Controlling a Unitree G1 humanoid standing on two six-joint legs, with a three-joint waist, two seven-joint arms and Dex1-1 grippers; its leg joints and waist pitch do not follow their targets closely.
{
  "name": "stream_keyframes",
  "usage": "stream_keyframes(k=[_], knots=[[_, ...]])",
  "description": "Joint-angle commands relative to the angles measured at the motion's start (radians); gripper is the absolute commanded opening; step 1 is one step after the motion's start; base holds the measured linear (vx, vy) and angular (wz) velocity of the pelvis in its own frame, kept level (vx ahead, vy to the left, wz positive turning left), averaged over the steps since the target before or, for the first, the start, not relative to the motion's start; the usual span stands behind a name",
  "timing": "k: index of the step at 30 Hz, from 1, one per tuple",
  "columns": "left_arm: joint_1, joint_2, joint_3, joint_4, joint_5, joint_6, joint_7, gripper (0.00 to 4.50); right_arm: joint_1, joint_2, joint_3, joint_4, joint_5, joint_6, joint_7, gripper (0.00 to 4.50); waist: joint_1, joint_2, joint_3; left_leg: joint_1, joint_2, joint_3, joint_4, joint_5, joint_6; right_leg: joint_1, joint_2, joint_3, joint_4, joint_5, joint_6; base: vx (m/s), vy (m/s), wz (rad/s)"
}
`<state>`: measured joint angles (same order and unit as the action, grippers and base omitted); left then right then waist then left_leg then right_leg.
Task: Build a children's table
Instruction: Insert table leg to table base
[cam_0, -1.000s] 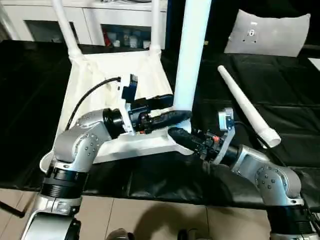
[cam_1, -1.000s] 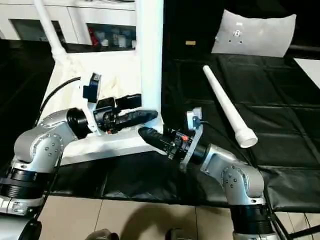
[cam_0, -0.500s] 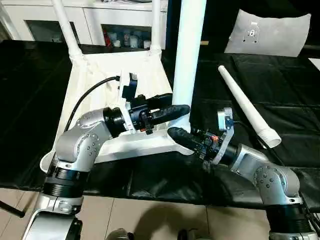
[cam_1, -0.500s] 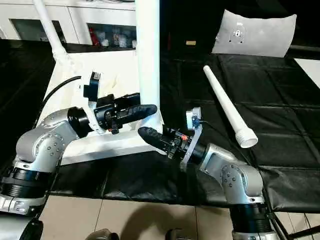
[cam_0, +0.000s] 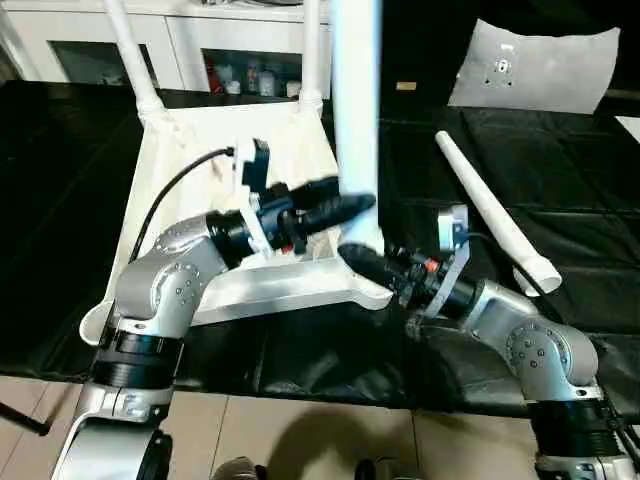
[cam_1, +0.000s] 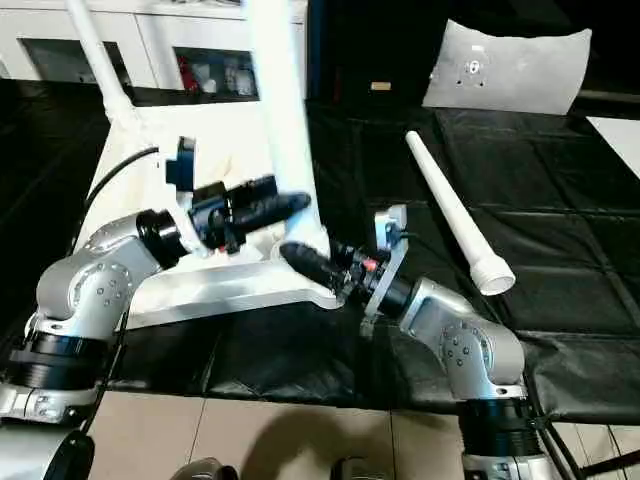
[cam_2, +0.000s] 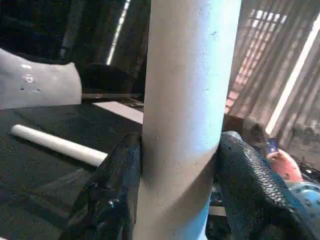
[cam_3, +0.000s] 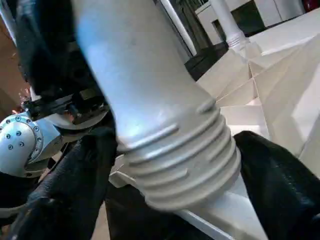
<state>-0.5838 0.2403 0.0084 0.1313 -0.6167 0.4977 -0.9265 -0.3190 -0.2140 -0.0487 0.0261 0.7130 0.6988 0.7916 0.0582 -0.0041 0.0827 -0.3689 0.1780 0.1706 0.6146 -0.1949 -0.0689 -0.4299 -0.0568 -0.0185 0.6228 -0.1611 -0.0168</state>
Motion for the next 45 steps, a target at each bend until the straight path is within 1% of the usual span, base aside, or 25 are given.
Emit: stream_keyframes(k=[1,5,8,10,11,12,15,16,18,21,23,25,26,27,28,29,30,32,34,35,37,40,43,44,45], knots=[[-0.017,-0.002,0.020,0.004,0.005,-0.003,0.018,1.98,-0.018,-0.004,-0.011,0.000,0.005,0.002,-0.002,4.38,0.001,0.003,-0.093,0.001,0.023,-0.004,-0.061,-0.101,0.022,0.073,-0.051,0.027,-0.077,-0.240,-0.174,0.000,0.000,0.00],[-0.027,-0.003,0.024,0.020,0.020,0.005,0.050,1.98,-0.016,-0.011,-0.010,0.008,-0.003,-0.010,0.006,4.50,0.001,0.002,-0.092,0.001,0.023,-0.003,-0.061,-0.109,0.021,0.074,-0.051,0.027,-0.079,-0.252,-0.173,0.000,0.000,0.00],[-0.042,-0.007,0.037,0.046,0.028,0.019,0.105,1.98,-0.018,-0.005,-0.030,0.020,-0.004,-0.024,-0.018,4.50,0.000,0.002,-0.092,0.001,0.022,-0.003,-0.060,-0.113,0.020,0.072,-0.050,0.027,-0.080,-0.258,-0.171,0.000,0.000,0.00],[-0.053,-0.005,0.043,0.065,0.033,0.044,0.140,1.98,-0.040,0.016,-0.107,0.043,0.062,-0.008,-0.053,4.50,0.000,0.001,-0.093,0.001,0.021,-0.004,-0.060,-0.117,0.016,0.073,-0.051,0.025,-0.081,-0.277,-0.166,0.000,0.000,0.00],[-0.058,-0.003,0.045,0.072,0.035,0.064,0.156,1.98,-0.056,0.029,-0.173,0.046,0.141,0.014,-0.066,4.50,0.000,0.002,-0.093,0.002,0.021,-0.003,-0.060,-0.118,0.017,0.071,-0.051,0.026,-0.081,-0.278,-0.166,0.000,0.000,0.00],[-0.058,-0.002,0.046,0.072,0.035,0.066,0.157,1.98,-0.058,0.030,-0.181,0.046,0.150,0.017,-0.067,4.50,0.000,0.003,-0.093,0.003,0.021,-0.005,-0.059,-0.119,0.018,0.071,-0.052,0.026,-0.080,-0.278,-0.169,0.000,0.000,0.00],[-0.058,0.000,0.045,0.068,0.033,0.079,0.162,1.98,-0.060,0.031,-0.243,0.020,0.248,0.040,-0.066,4.50,0.002,0.003,-0.093,0.004,0.021,-0.004,-0.060,-0.119,0.024,0.070,-0.050,0.025,-0.082,-0.281,-0.167,0.000,0.000,0.00],[-0.057,0.000,0.045,0.067,0.031,0.081,0.164,1.98,-0.060,0.031,-0.255,0.013,0.265,0.039,-0.070,4.50,0.003,0.001,-0.093,0.002,0.021,-0.003,-0.060,-0.114,0.027,0.072,-0.050,0.025,-0.083,-0.273,-0.167,0.000,0.000,0.00],[-0.058,-0.001,0.044,0.066,0.028,0.081,0.168,1.98,-0.063,0.032,-0.263,0.011,0.269,0.035,-0.078,4.50,0.004,0.002,-0.094,0.001,0.022,-0.003,-0.060,-0.102,0.030,0.072,-0.050,0.024,-0.080,-0.253,-0.173,0.000,0.000,0.00],[-0.062,-0.002,0.046,0.066,0.027,0.086,0.174,1.98,-0.075,0.033,-0.269,0.017,0.232,0.010,-0.099,4.50,0.002,0.000,-0.093,0.001,0.020,-0.002,-0.060,-0.106,0.022,0.071,-0.052,0.024,-0.082,-0.272,-0.171,0.000,0.000,0.00],[-0.063,-0.001,0.047,0.065,0.026,0.090,0.174,1.98,-0.084,0.024,-0.254,0.026,0.176,-0.012,-0.125,4.50,0.001,-0.001,-0.092,0.000,0.020,-0.002,-0.060,-0.108,0.012,0.070,-0.052,0.023,-0.083,-0.299,-0.160,0.000,0.000,0.00],[-0.063,-0.001,0.046,0.063,0.027,0.092,0.174,1.98,-0.086,0.014,-0.236,0.027,0.151,-0.026,-0.125,4.50,0.001,0.000,-0.092,0.001,0.019,-0.003,-0.061,-0.112,0.009,0.070,-0.051,0.024,-0.085,-0.312,-0.151,0.000,0.000,0.00],[-0.063,-0.001,0.044,0.061,0.028,0.093,0.175,1.98,-0.087,0.006,-0.223,0.026,0.143,-0.026,-0.122,4.50,0.002,0.000,-0.092,0.001,0.019,-0.003,-0.061,-0.113,0.009,0.070,-0.051,0.024,-0.085,-0.310,-0.151,0.000,0.000,0.00],[-0.062,0.002,0.036,0.056,0.040,0.086,0.178,1.98,-0.085,-0.015,-0.184,0.016,0.106,-0.036,-0.120,4.50,0.002,0.000,-0.093,0.001,0.020,-0.003,-0.061,-0.109,0.011,0.071,-0.050,0.024,-0.082,-0.287,-0.156,0.000,0.000,0.00],[-0.062,0.002,0.036,0.056,0.040,0.086,0.178,1.98,-0.085,-0.015,-0.184,0.016,0.106,-0.036,-0.120,4.50,0.002,-0.001,-0.093,0.000,0.020,-0.003,-0.060,-0.107,0.011,0.072,-0.050,0.024,-0.082,-0.282,-0.157,0.000,0.000,0.00],[-0.061,0.003,0.030,0.052,0.049,0.079,0.181,1.98,-0.083,-0.031,-0.151,0.009,0.062,-0.052,-0.118,4.50,0.002,-0.001,-0.093,-0.001,0.020,-0.003,-0.060,-0.107,0.011,0.072,-0.051,0.025,-0.082,-0.279,-0.157,0.000,0.000,0.00],[-0.059,0.011,0.005,0.032,0.082,0.055,0.187,1.98,-0.086,-0.057,-0.076,-0.012,-0.032,-0.088,-0.126,4.50,0.002,-0.002,-0.092,-0.001,0.021,-0.004,-0.060,-0.104,0.007,0.072,-0.051,0.024,-0.082,-0.279,-0.154,0.000,0.000,0.00],[-0.058,0.012,-0.012,0.019,0.108,0.035,0.200,1.98,-0.088,-0.065,-0.038,-0.030,-0.072,-0.100,-0.127,4.50,0.000,-0.001,-0.091,-0.001,0.021,-0.003,-0.061,-0.114,0.006,0.070,-0.051,0.026,-0.082,-0.289,-0.148,0.000,0.000,0.00],[-0.058,0.004,-0.016,0.011,0.119,0.030,0.220,1.98,-0.089,-0.063,-0.022,-0.044,-0.083,-0.101,-0.125,4.50,0.000,-0.001,-0.091,-0.001,0.022,-0.004,-0.060,-0.119,0.010,0.072,-0.052,0.027,-0.082,-0.293,-0.145,0.000,0.000,0.00],[-0.054,-0.019,-0.020,-0.013,0.139,0.025,0.274,1.98,-0.091,-0.061,0.014,-0.069,-0.114,-0.099,-0.135,4.50,0.000,-0.002,-0.091,-0.001,0.023,-0.004,-0.060,-0.120,0.010,0.071,-0.051,0.027,-0.081,-0.289,-0.146,0.000,0.000,0.00],[-0.052,-0.041,-0.030,-0.038,0.169,0.030,0.343,1.98,-0.097,-0.054,0.044,-0.076,-0.140,-0.099,-0.160,4.50,-0.002,-0.003,-0.092,-0.001,0.026,-0.005,-0.060,-0.113,0.011,0.071,-0.050,0.026,-0.078,-0.258,-0.159,0.000,0.000,0.00],[-0.047,-0.070,-0.034,-0.067,0.177,0.040,0.392,1.98,-0.104,-0.046,0.074,-0.068,-0.167,-0.107,-0.188,4.50,-0.003,-0.006,-0.091,-0.001,0.024,-0.004,-0.059,-0.124,0.011,0.070,-0.051,0.027,-0.081,-0.279,-0.158,0.000,0.000,0.00],[-0.045,-0.100,-0.028,-0.093,0.180,0.051,0.436,1.98,-0.113,-0.030,0.092,-0.058,-0.201,-0.108,-0.223,4.50,-0.003,-0.006,-0.091,-0.004,0.023,-0.004,-0.058,-0.121,0.010,0.070,-0.051,0.027,-0.083,-0.289,-0.151,0.000,0.000,0.00],[-0.042,-0.106,-0.034,-0.103,0.187,0.049,0.447,1.98,-0.116,-0.025,0.100,-0.057,-0.215,-0.110,-0.233,4.50,-0.004,-0.011,-0.092,-0.005,0.022,-0.003,-0.058,-0.116,0.012,0.071,-0.050,0.028,-0.082,-0.283,-0.149,0.000,0.000,0.00],[-0.035,-0.116,-0.046,-0.122,0.201,0.051,0.465,1.98,-0.123,-0.011,0.108,-0.055,-0.232,-0.109,-0.254,4.50,-0.004,-0.007,-0.091,-0.004,0.023,-0.004,-0.059,-0.120,0.013,0.068,-0.049,0.028,-0.081,-0.285,-0.145,0.000,0.000,0.00]])
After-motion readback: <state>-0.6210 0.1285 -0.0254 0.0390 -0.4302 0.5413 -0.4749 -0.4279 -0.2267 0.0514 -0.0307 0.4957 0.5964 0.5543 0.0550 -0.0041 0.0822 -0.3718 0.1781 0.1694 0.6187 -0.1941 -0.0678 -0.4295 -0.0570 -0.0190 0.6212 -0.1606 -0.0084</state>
